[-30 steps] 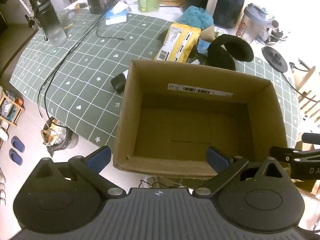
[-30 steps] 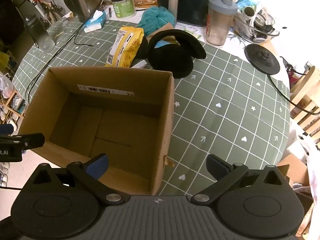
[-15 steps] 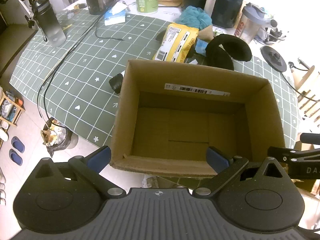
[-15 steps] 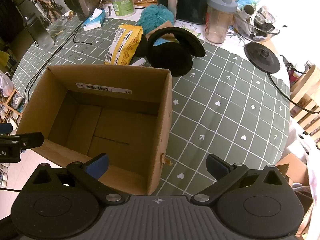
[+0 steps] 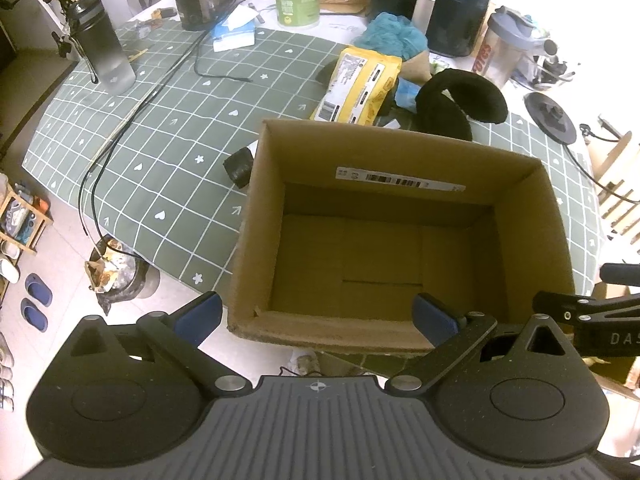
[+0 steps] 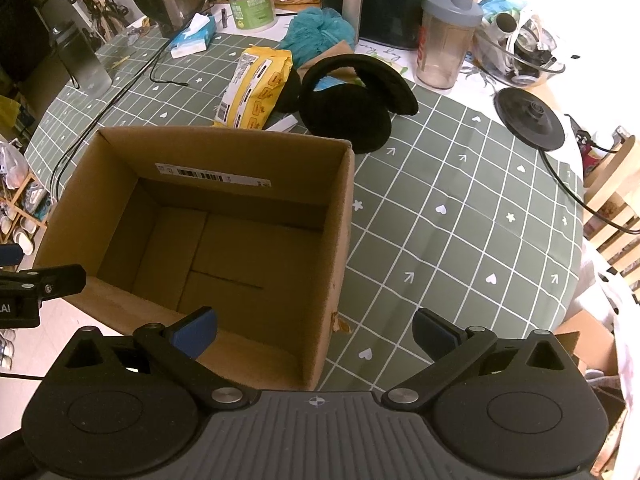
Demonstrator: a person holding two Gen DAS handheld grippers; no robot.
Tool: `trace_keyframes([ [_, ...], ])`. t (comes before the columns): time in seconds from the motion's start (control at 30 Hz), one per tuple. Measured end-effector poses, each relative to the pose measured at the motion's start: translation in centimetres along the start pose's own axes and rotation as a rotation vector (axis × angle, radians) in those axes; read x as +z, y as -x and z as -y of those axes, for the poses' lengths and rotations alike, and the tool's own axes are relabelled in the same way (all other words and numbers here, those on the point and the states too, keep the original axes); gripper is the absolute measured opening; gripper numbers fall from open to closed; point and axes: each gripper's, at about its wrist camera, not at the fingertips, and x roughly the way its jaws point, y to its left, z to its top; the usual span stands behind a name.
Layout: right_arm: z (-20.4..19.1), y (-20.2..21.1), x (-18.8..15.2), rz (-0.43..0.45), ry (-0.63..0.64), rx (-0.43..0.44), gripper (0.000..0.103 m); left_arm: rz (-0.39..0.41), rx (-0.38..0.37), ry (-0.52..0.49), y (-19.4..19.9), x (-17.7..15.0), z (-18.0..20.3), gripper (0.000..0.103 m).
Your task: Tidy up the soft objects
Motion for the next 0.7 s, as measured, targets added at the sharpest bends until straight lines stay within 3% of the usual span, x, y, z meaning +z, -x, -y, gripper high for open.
trace_keyframes([
  [0.7,0.1,-0.8,1.1,-0.007,-0.009,-0.017,0.103,0.006,0.01,-0.004,-0.5,1.2,-0.4,0.103],
])
